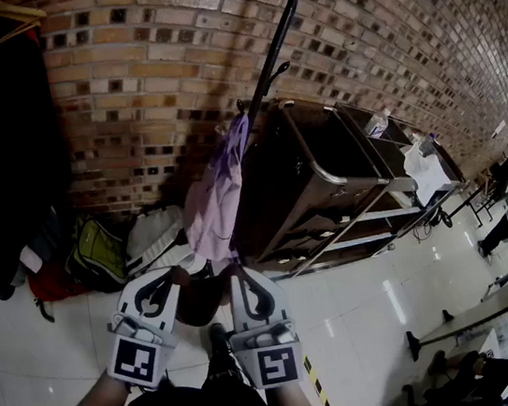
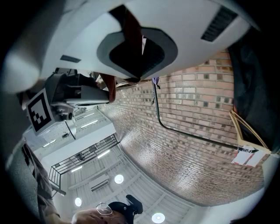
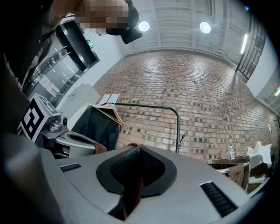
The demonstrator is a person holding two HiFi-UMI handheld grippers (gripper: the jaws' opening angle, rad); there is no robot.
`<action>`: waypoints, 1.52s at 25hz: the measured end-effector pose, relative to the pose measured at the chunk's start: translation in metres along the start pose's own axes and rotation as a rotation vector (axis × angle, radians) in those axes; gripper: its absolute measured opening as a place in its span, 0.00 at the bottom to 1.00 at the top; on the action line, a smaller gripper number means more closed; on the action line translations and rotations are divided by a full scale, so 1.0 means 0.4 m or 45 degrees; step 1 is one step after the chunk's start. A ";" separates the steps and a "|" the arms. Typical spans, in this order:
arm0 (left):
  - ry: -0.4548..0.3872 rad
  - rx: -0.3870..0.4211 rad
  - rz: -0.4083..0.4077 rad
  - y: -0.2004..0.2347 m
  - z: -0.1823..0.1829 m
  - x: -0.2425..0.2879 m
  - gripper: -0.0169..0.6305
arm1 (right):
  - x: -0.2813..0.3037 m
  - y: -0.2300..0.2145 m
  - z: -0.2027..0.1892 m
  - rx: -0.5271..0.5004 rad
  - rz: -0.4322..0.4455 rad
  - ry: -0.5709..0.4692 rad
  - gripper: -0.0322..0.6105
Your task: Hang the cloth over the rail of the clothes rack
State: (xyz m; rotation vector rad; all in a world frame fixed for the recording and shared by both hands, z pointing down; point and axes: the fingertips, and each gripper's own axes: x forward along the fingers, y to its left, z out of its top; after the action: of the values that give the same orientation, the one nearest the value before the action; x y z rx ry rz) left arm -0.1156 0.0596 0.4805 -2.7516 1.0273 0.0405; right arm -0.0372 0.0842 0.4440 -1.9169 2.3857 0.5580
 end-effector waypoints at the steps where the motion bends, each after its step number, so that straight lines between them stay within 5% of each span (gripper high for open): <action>1: 0.004 0.002 -0.002 -0.002 -0.004 0.030 0.08 | 0.012 -0.025 -0.016 -0.001 0.000 0.012 0.11; 18: 0.030 0.050 -0.028 0.009 0.014 0.681 0.08 | 0.317 -0.556 -0.140 -0.013 -0.011 -0.032 0.11; 25: -0.027 0.077 -0.045 0.019 0.089 0.898 0.08 | 0.425 -0.740 -0.135 -0.031 0.004 -0.049 0.11; 38: -0.402 0.254 0.037 0.041 0.309 1.237 0.08 | 0.638 -1.004 -0.029 -0.240 0.036 -0.319 0.11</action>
State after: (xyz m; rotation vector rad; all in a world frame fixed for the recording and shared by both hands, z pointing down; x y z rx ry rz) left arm 0.2541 -0.2474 0.3086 -2.4497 0.9288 0.3461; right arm 0.2853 -0.2297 0.2896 -1.7557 2.2755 0.9925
